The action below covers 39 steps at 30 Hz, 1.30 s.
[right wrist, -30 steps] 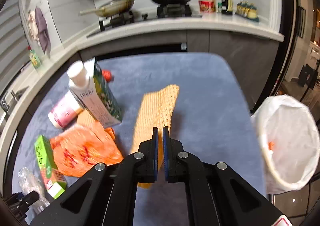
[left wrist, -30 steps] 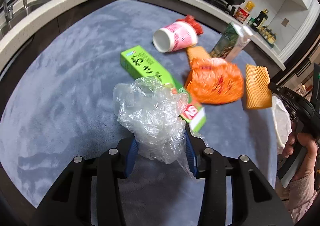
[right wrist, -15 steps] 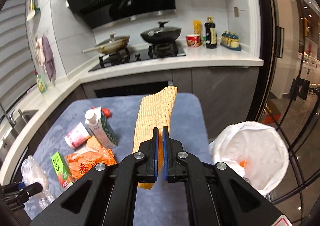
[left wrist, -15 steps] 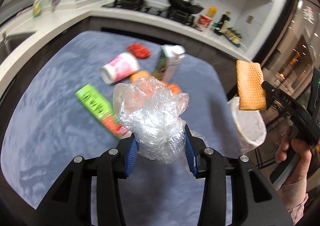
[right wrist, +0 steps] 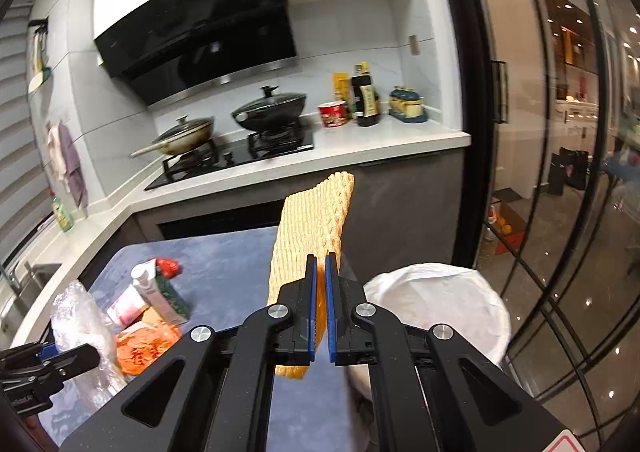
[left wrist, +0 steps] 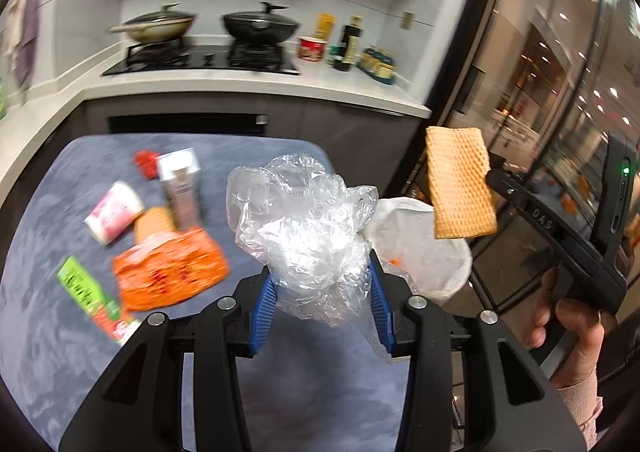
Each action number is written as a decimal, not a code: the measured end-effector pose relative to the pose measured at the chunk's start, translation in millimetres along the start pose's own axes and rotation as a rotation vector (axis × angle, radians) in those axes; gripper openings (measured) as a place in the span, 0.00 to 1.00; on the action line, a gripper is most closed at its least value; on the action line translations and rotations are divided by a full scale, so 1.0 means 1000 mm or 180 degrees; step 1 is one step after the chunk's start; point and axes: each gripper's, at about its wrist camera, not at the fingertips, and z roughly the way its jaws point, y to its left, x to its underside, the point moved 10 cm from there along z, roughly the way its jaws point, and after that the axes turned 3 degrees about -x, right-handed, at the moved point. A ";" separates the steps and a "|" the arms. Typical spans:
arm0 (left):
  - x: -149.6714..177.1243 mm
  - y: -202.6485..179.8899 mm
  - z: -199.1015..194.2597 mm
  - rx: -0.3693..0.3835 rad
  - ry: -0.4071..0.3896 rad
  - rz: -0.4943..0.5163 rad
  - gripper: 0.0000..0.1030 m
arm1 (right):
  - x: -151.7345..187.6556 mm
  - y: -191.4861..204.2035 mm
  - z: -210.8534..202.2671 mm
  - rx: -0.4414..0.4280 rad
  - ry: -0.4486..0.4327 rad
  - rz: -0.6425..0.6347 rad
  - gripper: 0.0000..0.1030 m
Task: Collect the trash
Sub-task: 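Carry the plastic wrap and mesh sleeve over the bin with both tools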
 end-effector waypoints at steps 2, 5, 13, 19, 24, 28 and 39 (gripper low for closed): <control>-0.004 -0.018 0.007 0.0062 0.0004 0.0073 0.39 | 0.000 -0.013 -0.003 0.0048 -0.0011 0.0045 0.04; -0.008 -0.037 0.016 0.0116 0.0000 0.0157 0.39 | 0.001 -0.035 -0.007 0.0127 -0.0023 0.0112 0.04; -0.016 -0.093 0.040 0.0262 0.0033 0.0368 0.39 | 0.005 -0.082 -0.008 0.0290 -0.0008 0.0267 0.04; -0.019 -0.121 0.059 0.0332 0.0086 0.0502 0.39 | 0.009 -0.109 -0.007 0.0367 0.0017 0.0356 0.04; -0.019 -0.139 0.076 0.0366 0.0139 0.0557 0.39 | 0.016 -0.127 0.000 0.0429 0.0074 0.0419 0.04; -0.019 -0.152 0.091 0.0382 0.0180 0.0626 0.39 | 0.021 -0.140 0.010 0.0451 0.0147 0.0494 0.04; -0.014 -0.173 0.138 0.0372 0.0372 0.0736 0.39 | 0.038 -0.169 0.040 0.0607 0.0345 0.0597 0.04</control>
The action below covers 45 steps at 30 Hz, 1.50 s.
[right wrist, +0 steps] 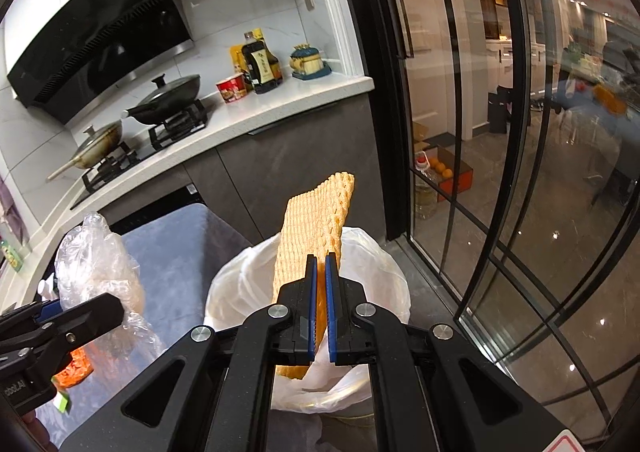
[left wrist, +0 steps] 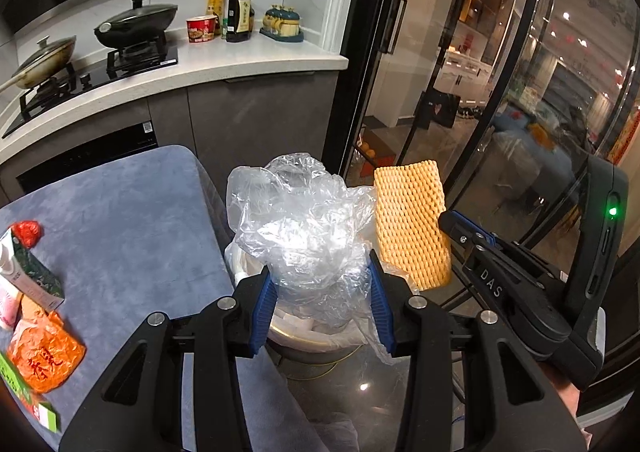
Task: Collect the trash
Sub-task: 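Carry the plastic wrap and mesh sleeve over the bin with both tools, then open both tools to drop the wrap and sleeve into the bin, then move both tools back over the table toward the carton and orange bag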
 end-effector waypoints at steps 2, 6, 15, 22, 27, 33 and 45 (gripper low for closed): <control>0.001 -0.001 0.007 -0.0005 0.0028 0.0017 0.39 | 0.002 -0.002 0.006 0.0019 0.0036 0.0009 0.04; 0.003 -0.003 0.017 -0.0017 0.0089 0.0043 0.39 | 0.006 -0.005 0.015 0.0054 0.0091 0.0007 0.04; 0.008 -0.010 0.052 -0.0046 0.0233 0.0139 0.42 | 0.016 -0.012 0.043 0.0155 0.0254 -0.0011 0.06; 0.008 0.000 0.059 -0.0115 0.0285 0.0081 0.51 | 0.014 -0.010 0.044 0.0188 0.0227 -0.0036 0.16; 0.008 0.007 0.053 -0.0152 0.0229 0.0040 0.57 | 0.011 -0.007 0.038 0.0174 0.0161 -0.0027 0.24; 0.003 0.008 0.051 -0.0151 0.0186 0.0040 0.57 | 0.006 -0.004 0.028 0.0145 0.0084 -0.0032 0.29; 0.005 0.037 0.021 -0.0223 0.0031 -0.0147 0.67 | 0.005 0.006 0.006 0.0081 -0.0019 -0.0012 0.47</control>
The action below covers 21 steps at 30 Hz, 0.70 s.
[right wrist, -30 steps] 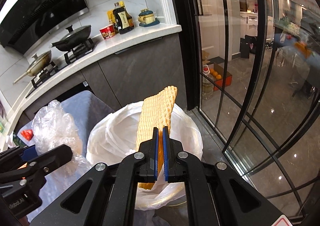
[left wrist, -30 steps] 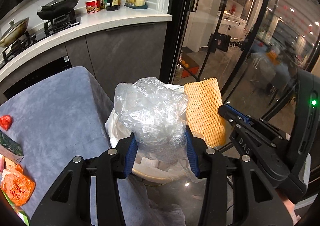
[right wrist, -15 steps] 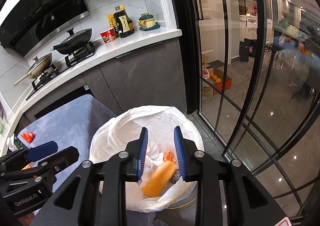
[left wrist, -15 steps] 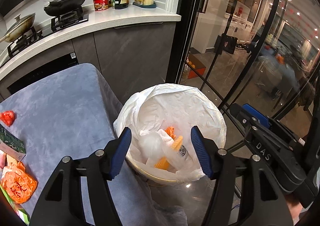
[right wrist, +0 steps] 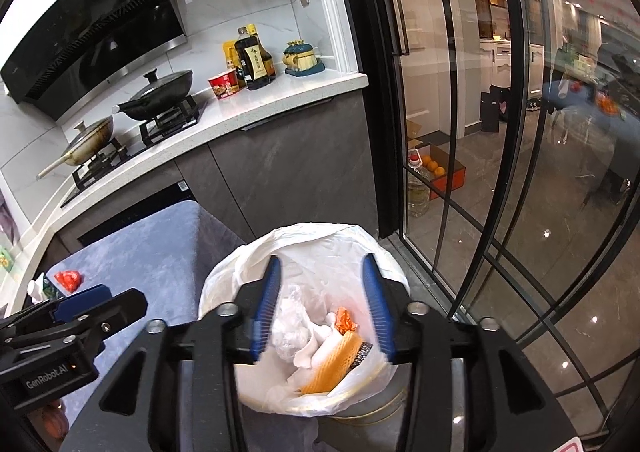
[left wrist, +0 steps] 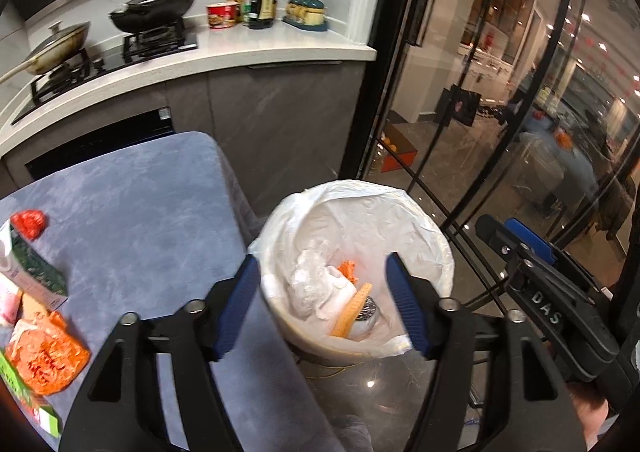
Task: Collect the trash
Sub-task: 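Move both tools back over the table toward the carton and orange bag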
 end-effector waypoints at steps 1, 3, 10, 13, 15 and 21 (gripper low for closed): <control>0.000 0.006 -0.004 -0.0036 -0.0032 -0.0030 0.70 | 0.000 0.003 -0.003 -0.0020 -0.0016 0.0002 0.48; 0.002 0.019 -0.012 -0.0099 -0.0073 -0.0087 0.70 | 0.002 0.010 -0.007 -0.0060 -0.0023 -0.0012 0.50; 0.016 0.074 -0.040 -0.0282 -0.0106 -0.0422 0.81 | 0.006 0.045 -0.019 -0.0213 -0.0048 -0.0104 0.58; 0.026 0.103 -0.054 -0.0340 -0.0114 -0.0592 0.84 | 0.009 0.064 -0.025 -0.0285 -0.0070 -0.0167 0.63; 0.035 0.125 -0.065 -0.0393 -0.0129 -0.0722 0.87 | 0.012 0.079 -0.029 -0.0340 -0.0080 -0.0211 0.65; 0.063 0.183 -0.092 -0.0583 -0.0124 -0.0991 0.89 | 0.022 0.124 -0.033 -0.0480 -0.0044 -0.0384 0.66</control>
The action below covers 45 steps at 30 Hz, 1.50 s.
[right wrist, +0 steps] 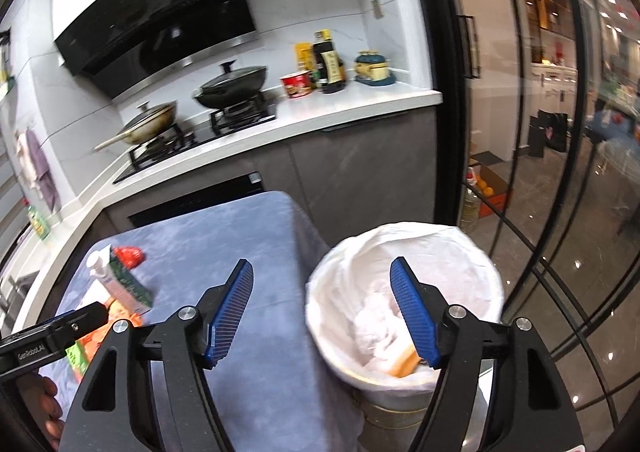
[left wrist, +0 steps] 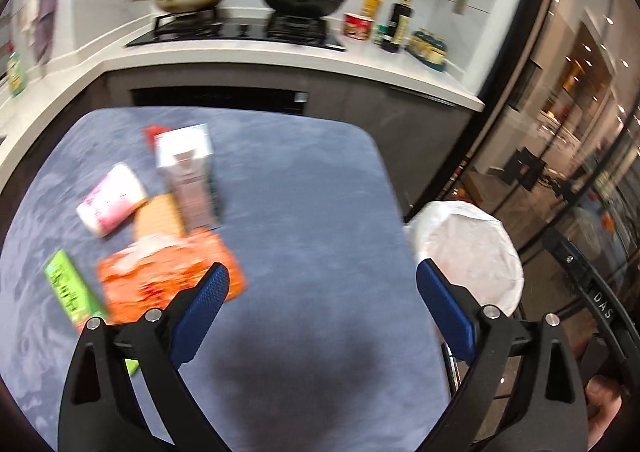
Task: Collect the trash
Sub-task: 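Move both tools back over the table toward the carton and orange bag, then close the right tool on the milk carton while the left tool grasps the orange bag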
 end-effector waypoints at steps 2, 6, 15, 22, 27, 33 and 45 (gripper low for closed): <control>0.005 0.026 -0.006 -0.0074 -0.0002 -0.0094 0.89 | 0.003 0.016 0.002 -0.0050 0.0025 -0.0048 0.67; 0.011 0.066 -0.016 -0.0278 -0.0046 -0.0123 0.89 | 0.012 0.049 0.006 -0.0152 0.0081 -0.0137 0.69; 0.026 0.139 -0.027 -0.0547 -0.0033 -0.0280 0.89 | 0.033 0.134 0.021 -0.0391 0.0235 -0.0444 0.72; 0.032 0.172 -0.031 -0.0690 -0.0044 -0.0276 0.89 | 0.045 0.196 0.038 -0.0572 0.0332 -0.0663 0.76; 0.035 0.190 -0.026 -0.0689 -0.0014 -0.0352 0.89 | 0.050 0.237 0.062 -0.0671 0.0433 -0.0808 0.76; 0.034 0.202 -0.017 -0.0704 0.0010 -0.0336 0.89 | 0.058 0.282 0.096 -0.0754 0.0542 -0.0981 0.76; 0.035 0.207 0.011 -0.0592 0.0128 -0.0303 0.89 | 0.066 0.327 0.155 -0.0740 0.0693 -0.1147 0.61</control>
